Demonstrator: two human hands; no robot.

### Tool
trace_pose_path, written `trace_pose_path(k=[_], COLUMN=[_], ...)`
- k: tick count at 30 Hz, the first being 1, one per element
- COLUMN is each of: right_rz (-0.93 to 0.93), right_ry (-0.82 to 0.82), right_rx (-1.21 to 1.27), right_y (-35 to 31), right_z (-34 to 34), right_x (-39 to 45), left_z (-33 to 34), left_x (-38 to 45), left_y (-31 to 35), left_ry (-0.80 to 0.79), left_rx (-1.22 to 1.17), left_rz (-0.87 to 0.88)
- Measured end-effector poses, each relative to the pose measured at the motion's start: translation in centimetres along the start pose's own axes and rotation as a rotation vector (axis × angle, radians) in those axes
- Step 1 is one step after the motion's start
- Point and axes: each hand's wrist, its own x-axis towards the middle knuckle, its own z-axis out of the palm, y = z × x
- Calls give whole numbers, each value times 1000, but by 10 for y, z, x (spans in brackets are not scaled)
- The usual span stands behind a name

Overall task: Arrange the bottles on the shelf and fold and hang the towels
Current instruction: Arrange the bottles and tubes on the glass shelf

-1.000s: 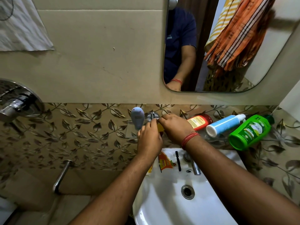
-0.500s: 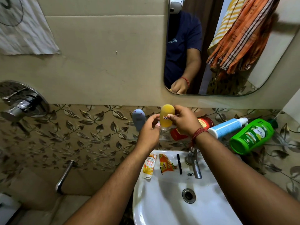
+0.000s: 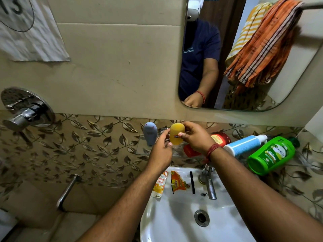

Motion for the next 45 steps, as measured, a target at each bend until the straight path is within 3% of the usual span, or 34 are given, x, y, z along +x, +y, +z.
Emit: trace_pose_path(k=[8,29,33,36,39,45], right_rz=[-18,-11,8,8,-43,-153], right_ry=[-25,-19,227,373,296,203], right_rx=[-156,-183,-59,-175,-395,-725], right_y=[1,2,6,24,41,50], right_z=[5,5,-16,-26,-22,-5], right_x=[-3,-3,-23,-46,-68,-77], left_z=[1,-2,-4,1,14,43], left_x=[-1,-2,-28,-46,-48,-37], left_y=[-3,-2,-16,-29,-32,-22], left_ry=[-28,-48,56,77,-4,4], left_rx=[28,-22,-45,70,249,559], left_rz=[-17,-6,76,179,272,186])
